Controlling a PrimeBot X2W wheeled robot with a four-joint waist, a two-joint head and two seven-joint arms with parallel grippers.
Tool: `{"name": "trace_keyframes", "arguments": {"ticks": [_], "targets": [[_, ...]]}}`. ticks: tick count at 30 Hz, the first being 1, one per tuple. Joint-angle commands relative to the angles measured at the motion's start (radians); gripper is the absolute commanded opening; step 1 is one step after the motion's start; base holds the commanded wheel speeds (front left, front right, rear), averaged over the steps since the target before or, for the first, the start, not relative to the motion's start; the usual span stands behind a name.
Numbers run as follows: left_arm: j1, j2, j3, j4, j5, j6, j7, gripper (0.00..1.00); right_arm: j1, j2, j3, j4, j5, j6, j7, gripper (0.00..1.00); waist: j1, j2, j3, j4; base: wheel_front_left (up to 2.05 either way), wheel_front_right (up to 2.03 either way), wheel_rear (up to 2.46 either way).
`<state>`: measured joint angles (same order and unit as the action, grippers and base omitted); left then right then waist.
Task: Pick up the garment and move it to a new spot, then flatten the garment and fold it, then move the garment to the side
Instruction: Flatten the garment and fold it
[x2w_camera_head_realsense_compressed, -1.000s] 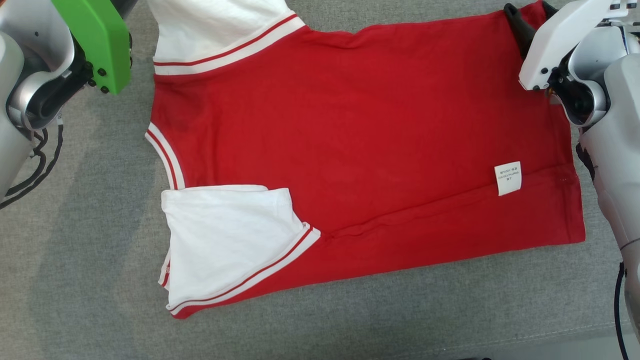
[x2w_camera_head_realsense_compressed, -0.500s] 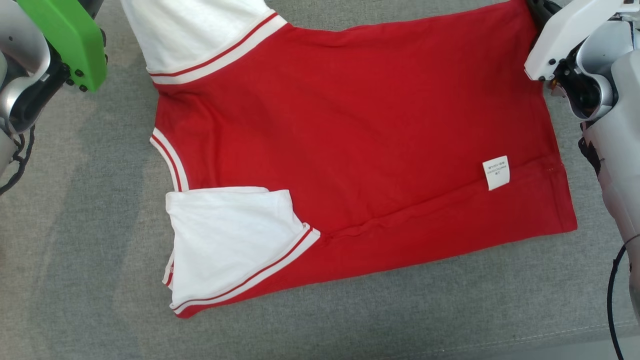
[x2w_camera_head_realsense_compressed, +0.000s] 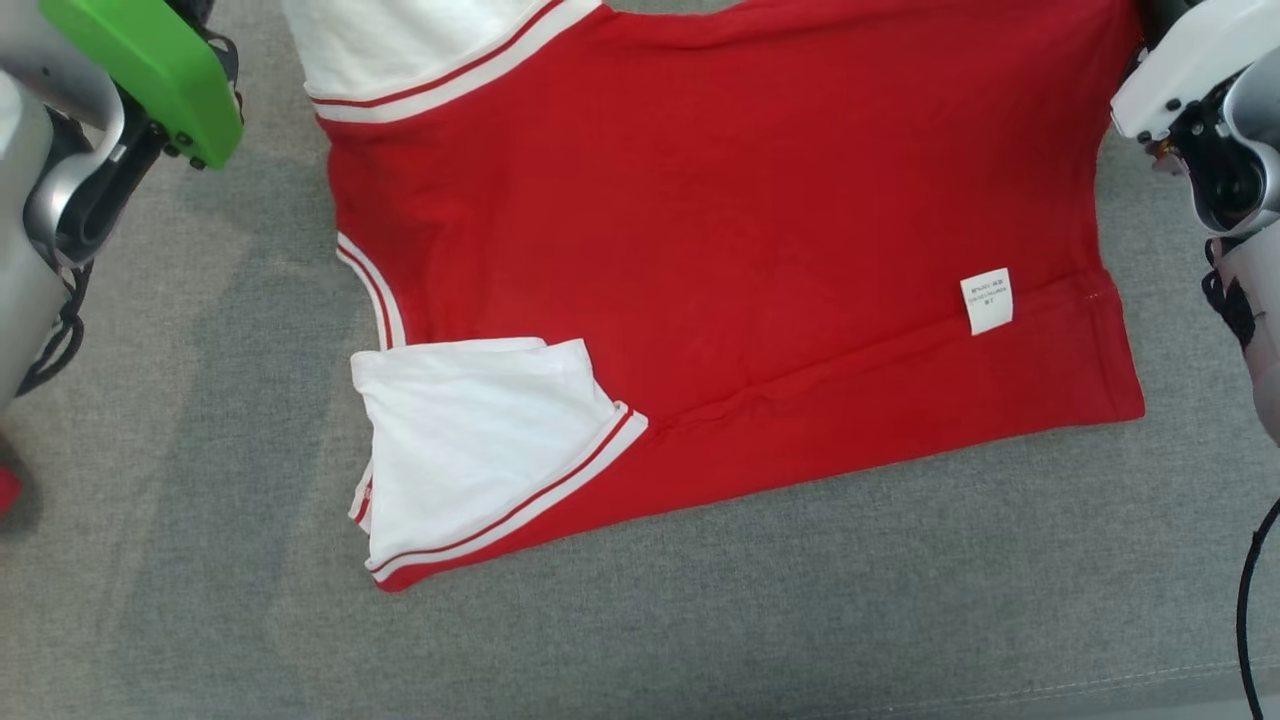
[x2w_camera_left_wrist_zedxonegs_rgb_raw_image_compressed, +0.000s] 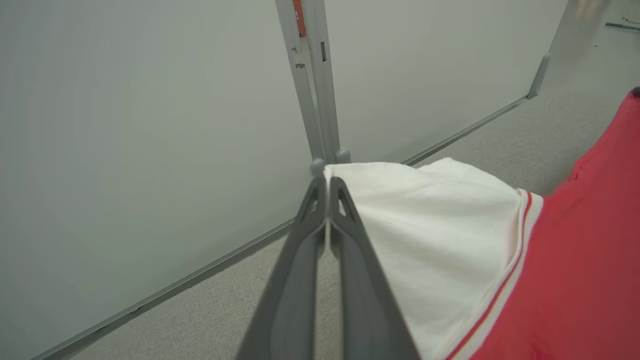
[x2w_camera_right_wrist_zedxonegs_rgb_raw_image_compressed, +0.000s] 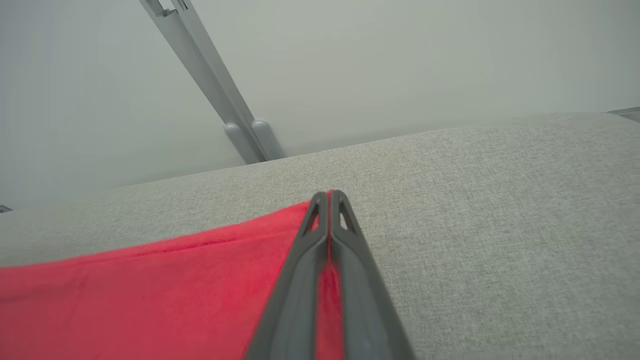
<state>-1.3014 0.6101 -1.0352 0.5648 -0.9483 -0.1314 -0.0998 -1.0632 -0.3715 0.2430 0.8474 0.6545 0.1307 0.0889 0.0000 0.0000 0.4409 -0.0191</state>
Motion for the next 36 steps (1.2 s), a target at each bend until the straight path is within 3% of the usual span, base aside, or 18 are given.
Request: {"name": "trace_keyframes", "arguments": {"ticks": [1,8,25,36], "targets": [[0.035,0.013,-0.001,-0.008,-0.016,0.002,-0.022,0.0,0.038,-0.005,0.001,-0.01,0.018,0.0,-0.011,0.0,0.0,0.0,-0.022,0.006,0.0,0.0,0.0],[0.176,0.059,-0.014,-0.093,-0.064,0.008,-0.073,0.0,0.15,-0.03,0.045,-0.053,0.039,0.0,-0.031,0.0,0.0,0.0,-0.074,0.021,0.0,0.0,0.0],[0.527,0.179,-0.053,-0.431,-0.155,0.149,-0.111,0.0,0.399,-0.119,0.034,-0.179,0.081,0.0,-0.012,0.0,0.0,0.0,-0.115,0.072,0.0,0.0,0.0],[0.614,0.213,-0.098,-0.512,-0.125,0.21,-0.108,0.0,0.537,-0.13,-0.035,-0.272,0.054,0.0,0.023,0.0,0.0,0.0,-0.114,0.075,0.0,0.0,0.0]]}}
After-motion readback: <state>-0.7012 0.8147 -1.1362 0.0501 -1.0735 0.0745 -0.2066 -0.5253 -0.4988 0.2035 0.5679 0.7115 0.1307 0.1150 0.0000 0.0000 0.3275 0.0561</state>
